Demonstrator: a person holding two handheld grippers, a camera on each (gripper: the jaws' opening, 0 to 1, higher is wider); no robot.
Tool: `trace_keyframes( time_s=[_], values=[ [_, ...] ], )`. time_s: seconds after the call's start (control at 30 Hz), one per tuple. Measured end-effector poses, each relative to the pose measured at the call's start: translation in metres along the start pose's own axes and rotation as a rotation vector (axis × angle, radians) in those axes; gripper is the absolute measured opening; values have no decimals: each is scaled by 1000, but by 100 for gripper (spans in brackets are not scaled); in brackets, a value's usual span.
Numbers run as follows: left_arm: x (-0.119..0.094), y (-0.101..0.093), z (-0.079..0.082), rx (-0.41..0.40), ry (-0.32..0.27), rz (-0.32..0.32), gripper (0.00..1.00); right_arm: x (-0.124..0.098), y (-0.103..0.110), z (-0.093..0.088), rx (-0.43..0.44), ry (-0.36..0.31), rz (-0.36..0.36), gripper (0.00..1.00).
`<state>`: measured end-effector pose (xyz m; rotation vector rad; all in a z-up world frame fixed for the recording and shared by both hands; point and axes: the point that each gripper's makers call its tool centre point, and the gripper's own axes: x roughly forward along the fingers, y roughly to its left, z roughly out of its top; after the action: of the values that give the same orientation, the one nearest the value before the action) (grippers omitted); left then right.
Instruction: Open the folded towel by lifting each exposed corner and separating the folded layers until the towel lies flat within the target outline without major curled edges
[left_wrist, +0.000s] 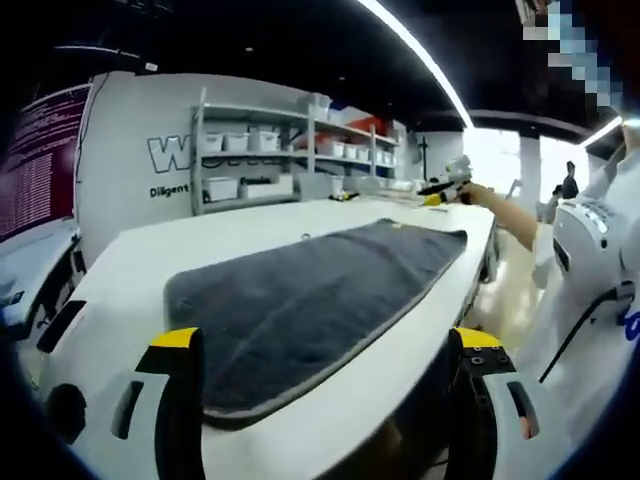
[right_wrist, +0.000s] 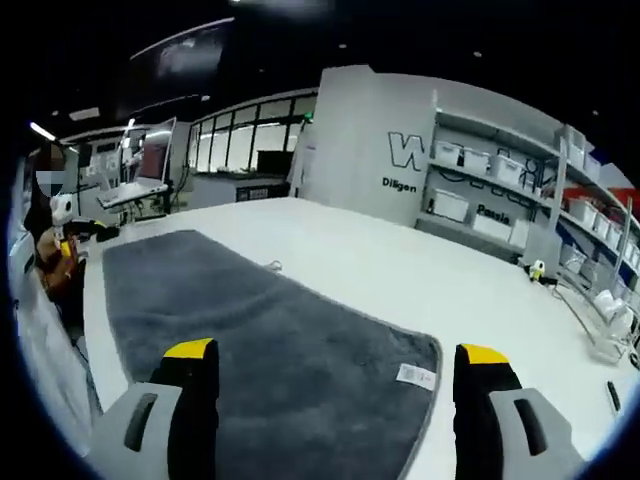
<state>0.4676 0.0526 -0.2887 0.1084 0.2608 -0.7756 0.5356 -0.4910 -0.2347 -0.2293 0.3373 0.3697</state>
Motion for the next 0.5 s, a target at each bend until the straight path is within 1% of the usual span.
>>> trace_keyframes(
  time_s=[0.03,0.1,0.17,0.2,0.23,0.3,0.37,0.4,0.5],
  values=[
    [-2,2,0,-2,-1,2,99,-9,6,-2,-2,9,-1,99],
    [-7,7,0,-4,3,9,99,-27,15,-4,4,5,-20,99],
    [-13,16,-2,-9,13,35,99,-41,21,-8,7,10,-40,99],
    [-16,20,-2,-7,17,47,99,-52,22,-15,8,31,-77,99],
    [-18,22,-3,-5,22,56,99,-57,24,-19,10,41,-90,99],
    [-22,25,-4,-7,26,65,99,-71,29,-34,32,80,-120,99],
    [-25,29,-4,-16,25,75,99,-83,35,-52,55,101,-152,99],
    [-26,29,-5,-17,24,79,99,-87,38,-62,67,125,-160,99],
    [-28,28,-5,-15,27,79,99,-96,47,-86,103,154,-171,99]
  ],
)
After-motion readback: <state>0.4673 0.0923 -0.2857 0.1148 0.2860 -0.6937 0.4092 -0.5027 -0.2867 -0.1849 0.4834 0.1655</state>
